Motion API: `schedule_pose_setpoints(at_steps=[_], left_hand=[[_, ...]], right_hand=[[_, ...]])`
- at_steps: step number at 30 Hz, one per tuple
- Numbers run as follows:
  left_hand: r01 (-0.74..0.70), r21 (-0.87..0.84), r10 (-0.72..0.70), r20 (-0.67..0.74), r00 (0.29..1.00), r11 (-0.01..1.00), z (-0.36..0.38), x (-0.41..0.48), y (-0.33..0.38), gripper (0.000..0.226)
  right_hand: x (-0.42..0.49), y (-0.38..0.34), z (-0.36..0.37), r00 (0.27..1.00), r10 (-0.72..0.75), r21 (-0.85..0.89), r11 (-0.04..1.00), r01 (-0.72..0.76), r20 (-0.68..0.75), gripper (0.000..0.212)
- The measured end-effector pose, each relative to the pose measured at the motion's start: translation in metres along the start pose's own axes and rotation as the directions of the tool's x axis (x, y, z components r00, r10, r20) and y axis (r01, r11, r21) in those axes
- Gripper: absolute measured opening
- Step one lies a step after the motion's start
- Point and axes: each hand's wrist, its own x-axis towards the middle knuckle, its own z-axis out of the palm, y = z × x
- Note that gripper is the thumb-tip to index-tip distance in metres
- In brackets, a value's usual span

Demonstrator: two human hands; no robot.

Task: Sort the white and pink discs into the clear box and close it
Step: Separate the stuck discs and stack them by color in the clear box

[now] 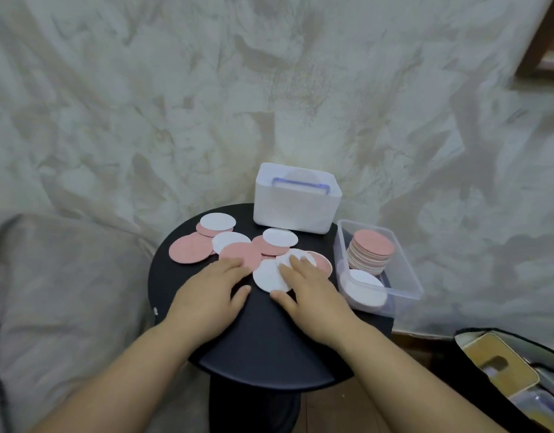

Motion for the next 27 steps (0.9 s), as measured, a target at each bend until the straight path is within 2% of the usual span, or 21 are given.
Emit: schedule_pose_setpoints(at_steps=[3, 5, 8, 12, 15, 17, 20, 22, 24, 27], left_hand=[[-0.034, -0.005, 0.034, -0.077, 0.996, 0.999, 0.005, -0.014, -0.001, 0.04], [-0.061, -0.063, 0.05, -0.166, 0.985, 0.996, 0.008, -0.027, 0.001, 0.046], [-0.074, -0.102, 0.045, -0.257, 0.965, 0.992, 0.01, -0.043, 0.001, 0.038], [-0.056, -0.054, 0.043, -0.21, 0.977, 0.997, 0.009, -0.055, 0.002, 0.047], [-0.068, -0.009, 0.067, -0.106, 0.992, 0.998, 0.008, -0.059, 0.002, 0.061], [-0.121, 0.038, 0.123, -0.068, 0.99, 0.992, 0.009, -0.064, 0.0, 0.058], [-0.165, -0.005, 0.165, -0.077, 0.983, 0.986, 0.009, -0.076, -0.001, 0.056], [-0.197, -0.085, 0.187, -0.107, 0.977, 0.977, 0.009, -0.086, -0.003, 0.06], [-0.237, -0.163, 0.215, -0.144, 0.966, 0.958, 0.011, -0.095, -0.005, 0.057], [-0.248, -0.273, 0.168, -0.286, 0.943, 0.93, 0.014, -0.104, -0.007, 0.035]], right_hand=[[-0.025, 0.005, 0.004, 0.992, -0.096, -0.026, 0.995, 0.094, -0.085, 0.055], [-0.044, 0.007, 0.006, 0.976, -0.135, 0.036, 0.989, 0.143, -0.171, 0.056], [-0.065, 0.012, 0.008, 0.969, -0.06, 0.171, 0.98, 0.103, -0.238, 0.046], [-0.08, 0.014, 0.013, 0.965, -0.017, 0.127, 0.991, 0.052, -0.262, 0.066], [-0.088, 0.01, 0.019, 0.951, -0.063, 0.026, 0.997, 0.074, -0.304, 0.062], [-0.096, 0.009, 0.022, 0.937, -0.121, 0.023, 0.99, 0.136, -0.328, 0.061], [-0.108, 0.014, 0.027, 0.909, -0.226, 0.087, 0.958, 0.272, -0.35, 0.05], [-0.116, 0.018, 0.03, 0.877, -0.235, 0.13, 0.94, 0.314, -0.42, 0.038], [-0.122, 0.016, 0.029, 0.858, -0.18, 0.229, 0.919, 0.322, -0.482, 0.028], [-0.127, 0.008, 0.021, 0.858, -0.062, 0.414, 0.857, 0.308, -0.51, 0.019]])
